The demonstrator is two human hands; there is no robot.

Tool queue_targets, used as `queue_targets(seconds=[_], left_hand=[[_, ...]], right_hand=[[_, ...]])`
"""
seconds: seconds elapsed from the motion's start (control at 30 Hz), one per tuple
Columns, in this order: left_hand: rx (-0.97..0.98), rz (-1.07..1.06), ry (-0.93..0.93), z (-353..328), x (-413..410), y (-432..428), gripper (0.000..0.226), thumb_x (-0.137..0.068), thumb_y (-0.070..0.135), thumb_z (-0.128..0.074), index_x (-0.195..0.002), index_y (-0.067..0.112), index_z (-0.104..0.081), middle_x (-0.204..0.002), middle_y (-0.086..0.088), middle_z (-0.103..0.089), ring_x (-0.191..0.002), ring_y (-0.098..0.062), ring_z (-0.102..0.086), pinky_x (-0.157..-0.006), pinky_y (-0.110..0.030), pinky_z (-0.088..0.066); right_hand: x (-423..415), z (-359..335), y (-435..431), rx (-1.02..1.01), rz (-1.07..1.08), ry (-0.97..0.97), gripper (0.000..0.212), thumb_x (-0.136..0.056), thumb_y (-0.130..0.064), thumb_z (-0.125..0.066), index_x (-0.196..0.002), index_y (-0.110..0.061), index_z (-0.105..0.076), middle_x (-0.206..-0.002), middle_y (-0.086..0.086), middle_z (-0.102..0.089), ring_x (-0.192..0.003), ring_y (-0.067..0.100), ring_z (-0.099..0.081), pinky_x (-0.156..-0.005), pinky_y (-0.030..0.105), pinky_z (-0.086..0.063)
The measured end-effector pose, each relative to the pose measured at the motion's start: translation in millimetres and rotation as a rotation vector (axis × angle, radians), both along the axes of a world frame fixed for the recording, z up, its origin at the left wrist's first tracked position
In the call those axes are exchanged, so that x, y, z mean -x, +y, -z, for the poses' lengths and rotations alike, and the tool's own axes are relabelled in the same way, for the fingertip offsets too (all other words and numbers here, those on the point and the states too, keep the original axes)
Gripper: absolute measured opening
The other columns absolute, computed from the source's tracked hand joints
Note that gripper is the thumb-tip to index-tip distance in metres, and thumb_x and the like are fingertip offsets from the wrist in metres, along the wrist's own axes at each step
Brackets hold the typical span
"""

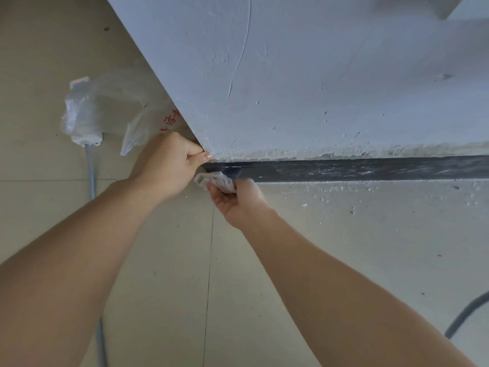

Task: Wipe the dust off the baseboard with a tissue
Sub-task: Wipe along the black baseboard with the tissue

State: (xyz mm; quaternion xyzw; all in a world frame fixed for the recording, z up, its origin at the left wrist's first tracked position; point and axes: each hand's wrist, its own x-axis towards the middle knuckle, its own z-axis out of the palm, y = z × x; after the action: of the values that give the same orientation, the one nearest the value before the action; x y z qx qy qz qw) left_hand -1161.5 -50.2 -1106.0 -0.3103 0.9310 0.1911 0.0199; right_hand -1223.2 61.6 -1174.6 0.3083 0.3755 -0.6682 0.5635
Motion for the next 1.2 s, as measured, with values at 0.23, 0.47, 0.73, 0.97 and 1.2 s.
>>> queue_targets(seconds=[0.23, 0.47, 0.73, 0.97, 1.2], left_hand=[[0.053, -0.021, 0.071, 4, -5, 11, 0.036, -0.097, 0.028, -0.056, -0.078, 0.0, -0.069, -0.051, -0.006, -0.025, -0.05, -0.022, -0.025, -0.049, -0.029, -0.019], [0.032, -0.028, 0.051, 1, -4, 10, 0.041, -0.095, 0.028, -0.059, -0.066, -0.001, -0.06, -0.053, -0.005, -0.02, -0.052, -0.021, -0.019, -0.049, -0.031, -0.016], [0.013, -0.003, -0.002, -5, -1, 7, 0.053, -0.094, 0.024, -0.06, -0.049, 0.01, -0.036, -0.045, 0.0, -0.026, -0.046, -0.018, -0.025, -0.047, -0.028, -0.019], [0.012, -0.033, 0.008, -6, -2, 14, 0.051, -0.095, 0.025, -0.059, -0.055, 0.006, -0.035, -0.053, -0.002, -0.018, -0.052, -0.019, -0.018, -0.05, -0.03, -0.015], [0.01, -0.061, 0.012, -3, -1, 13, 0.046, -0.094, 0.026, -0.06, -0.058, 0.001, -0.046, -0.052, -0.003, -0.02, -0.052, -0.02, -0.02, -0.05, -0.03, -0.017]], right_hand=[[24, -11, 66, 0.032, 0.243, 0.284, 0.029, -0.069, 0.012, -0.039, -0.063, 0.004, -0.066, -0.069, 0.012, -0.066, -0.055, 0.011, -0.058, -0.056, 0.015, -0.041], [-25, -8, 54, -0.102, -0.07, 0.339, 0.026, -0.086, -0.004, -0.044, -0.073, -0.012, -0.066, -0.06, 0.009, -0.062, -0.042, 0.013, -0.048, -0.044, 0.019, -0.04], [3, -26, 2, 0.081, -0.058, 0.082, 0.03, -0.084, 0.01, -0.031, -0.081, 0.004, -0.06, -0.074, 0.015, -0.063, -0.058, 0.017, -0.062, -0.045, 0.018, -0.049], [38, -25, 81, 0.207, 0.294, 0.169, 0.028, -0.083, 0.011, -0.035, -0.078, 0.005, -0.063, -0.073, 0.008, -0.064, -0.05, 0.008, -0.05, -0.046, 0.013, -0.039], [23, -17, 76, -0.056, -0.069, 0.139, 0.023, -0.089, -0.005, -0.037, -0.082, -0.002, -0.059, -0.056, 0.009, -0.057, -0.042, 0.014, -0.053, -0.042, 0.021, -0.046]])
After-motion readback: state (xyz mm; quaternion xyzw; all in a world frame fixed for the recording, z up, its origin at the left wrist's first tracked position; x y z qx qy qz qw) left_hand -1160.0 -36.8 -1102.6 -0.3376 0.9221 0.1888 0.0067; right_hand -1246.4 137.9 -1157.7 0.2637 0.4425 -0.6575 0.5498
